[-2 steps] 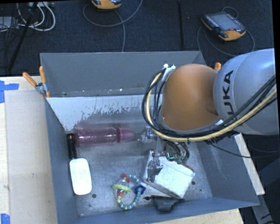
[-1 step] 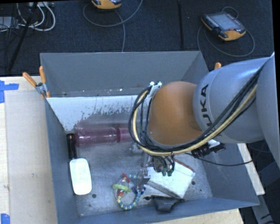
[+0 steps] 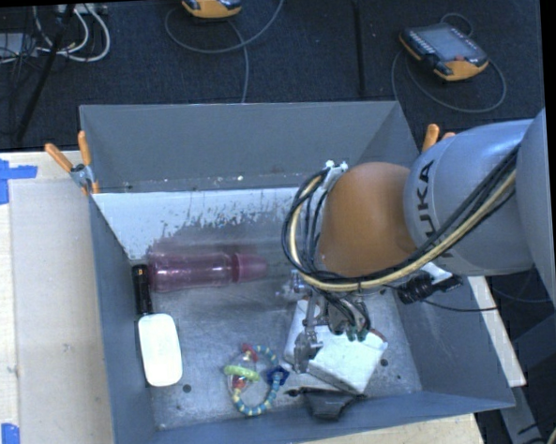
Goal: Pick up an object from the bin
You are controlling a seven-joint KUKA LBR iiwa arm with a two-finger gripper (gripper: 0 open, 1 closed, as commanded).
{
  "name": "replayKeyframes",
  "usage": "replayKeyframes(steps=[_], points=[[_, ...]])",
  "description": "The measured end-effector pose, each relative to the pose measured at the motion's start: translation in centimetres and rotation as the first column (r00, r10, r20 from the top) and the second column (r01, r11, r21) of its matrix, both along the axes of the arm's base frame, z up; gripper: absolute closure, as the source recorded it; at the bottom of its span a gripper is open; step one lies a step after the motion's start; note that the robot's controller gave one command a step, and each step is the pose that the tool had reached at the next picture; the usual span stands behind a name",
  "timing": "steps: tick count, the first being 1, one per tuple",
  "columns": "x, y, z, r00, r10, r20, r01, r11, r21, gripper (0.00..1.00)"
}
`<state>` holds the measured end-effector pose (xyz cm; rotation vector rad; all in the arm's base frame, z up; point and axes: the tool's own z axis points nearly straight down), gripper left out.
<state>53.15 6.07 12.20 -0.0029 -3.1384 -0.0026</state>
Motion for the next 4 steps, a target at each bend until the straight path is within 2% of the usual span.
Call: replayKeyframes(steps=[1,2,3,4], points=[[-2.5,-1.4,-2.6,0.998,-0.060,0.003,0.060,0.998,-0.006,0.00],[-6.2,4.5,-3.9,0.997,-0.076,0.002,0.076,0.997,-0.001,1.00],[-6.0,4.5,-3.9,0.997,-0.079,0.006,0.079,0.997,-0.001,0.00],[-6.0,4.5,-3.8,0.997,-0.080,0.006,0.080,0.997,0.000,0.00]])
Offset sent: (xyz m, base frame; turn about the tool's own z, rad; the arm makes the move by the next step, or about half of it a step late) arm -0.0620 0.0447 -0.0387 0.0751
